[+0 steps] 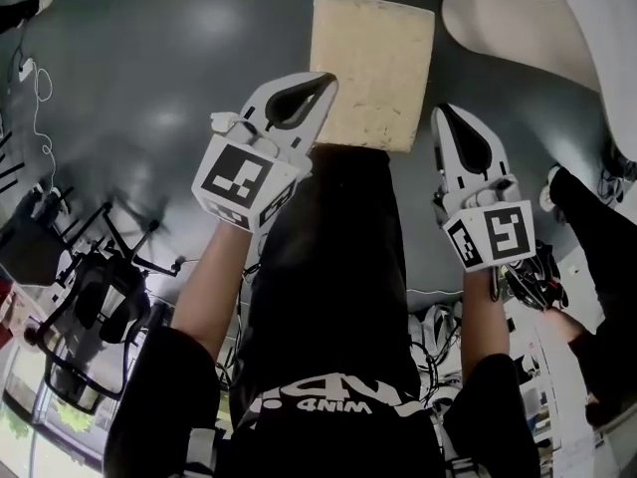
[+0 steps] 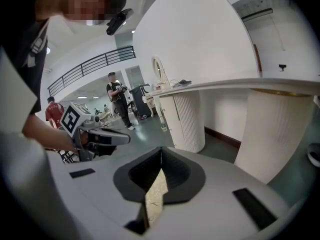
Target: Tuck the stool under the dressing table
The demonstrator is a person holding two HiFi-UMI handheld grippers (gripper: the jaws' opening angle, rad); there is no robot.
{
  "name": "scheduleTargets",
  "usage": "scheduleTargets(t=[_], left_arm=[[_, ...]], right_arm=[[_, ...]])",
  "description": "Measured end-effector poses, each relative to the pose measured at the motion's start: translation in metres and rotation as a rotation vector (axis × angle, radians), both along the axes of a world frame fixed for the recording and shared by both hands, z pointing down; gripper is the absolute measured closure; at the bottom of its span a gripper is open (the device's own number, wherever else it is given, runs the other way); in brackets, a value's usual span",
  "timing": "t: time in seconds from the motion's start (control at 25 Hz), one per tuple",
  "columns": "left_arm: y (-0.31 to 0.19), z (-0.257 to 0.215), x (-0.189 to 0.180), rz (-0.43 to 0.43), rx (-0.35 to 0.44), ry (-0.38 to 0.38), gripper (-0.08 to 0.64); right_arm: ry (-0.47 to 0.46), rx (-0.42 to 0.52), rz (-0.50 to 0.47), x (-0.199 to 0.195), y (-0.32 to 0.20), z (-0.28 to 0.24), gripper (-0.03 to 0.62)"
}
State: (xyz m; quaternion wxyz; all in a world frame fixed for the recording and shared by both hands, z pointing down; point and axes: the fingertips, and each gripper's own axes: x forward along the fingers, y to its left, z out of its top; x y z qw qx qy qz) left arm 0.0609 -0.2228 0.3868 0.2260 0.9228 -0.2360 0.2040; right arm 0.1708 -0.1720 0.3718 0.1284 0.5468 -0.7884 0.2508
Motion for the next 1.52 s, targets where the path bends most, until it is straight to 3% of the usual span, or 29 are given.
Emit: scheduleTargets(t=[0.28, 0.6, 0.88, 1.08, 1.12, 1.16, 1.2, 1.24, 1.28, 1.52], left_arm=[[0.010, 0.052, -0.003, 0.025, -0.067, -0.052, 0.551], [-0.007, 0.112, -0.025, -0.011, -0.151, -0.133, 0.551], [-0.009, 0.179, -0.039, -0.060, -0.327, -0.157, 0.551], [-0.009, 0.208, -0.046, -0.083, -0.413, -0.131, 0.550], [-0.008, 0.212, -0.044, -0.073, -0.436, -0.115, 0.535], [-0.007, 0.216, -0.042, -0.065, -0.460, -0.093, 0.428], [-0.007, 0.221, -0.040, -0.059, -0.476, -0.075, 0.299], [-0.008, 0.226, -0.040, -0.052, -0.484, -0.067, 0.230], [-0.007, 0.230, -0.040, -0.043, -0.490, -0.069, 0.205], [0.000, 0.266, -0.045, -0.010, -0.551, -0.119, 0.166]], right_arm=[[0.011, -0.049, -0.022, 0.000, 0.000, 0.047, 0.569], [0.028, -0.181, 0.057, 0.043, -0.004, 0.127, 0.569], [-0.009, -0.380, 0.089, 0.067, 0.010, 0.214, 0.569], [-0.037, -0.444, 0.064, 0.071, 0.019, 0.236, 0.569], [-0.060, -0.453, 0.058, 0.070, 0.020, 0.240, 0.569], [-0.089, -0.465, 0.050, 0.068, 0.021, 0.243, 0.567], [-0.124, -0.478, 0.036, 0.065, 0.022, 0.246, 0.500], [-0.162, -0.491, 0.015, 0.059, 0.023, 0.249, 0.318], [-0.199, -0.506, -0.013, 0.053, 0.024, 0.252, 0.269], [-0.296, -0.616, -0.073, 0.036, 0.032, 0.284, 0.242]])
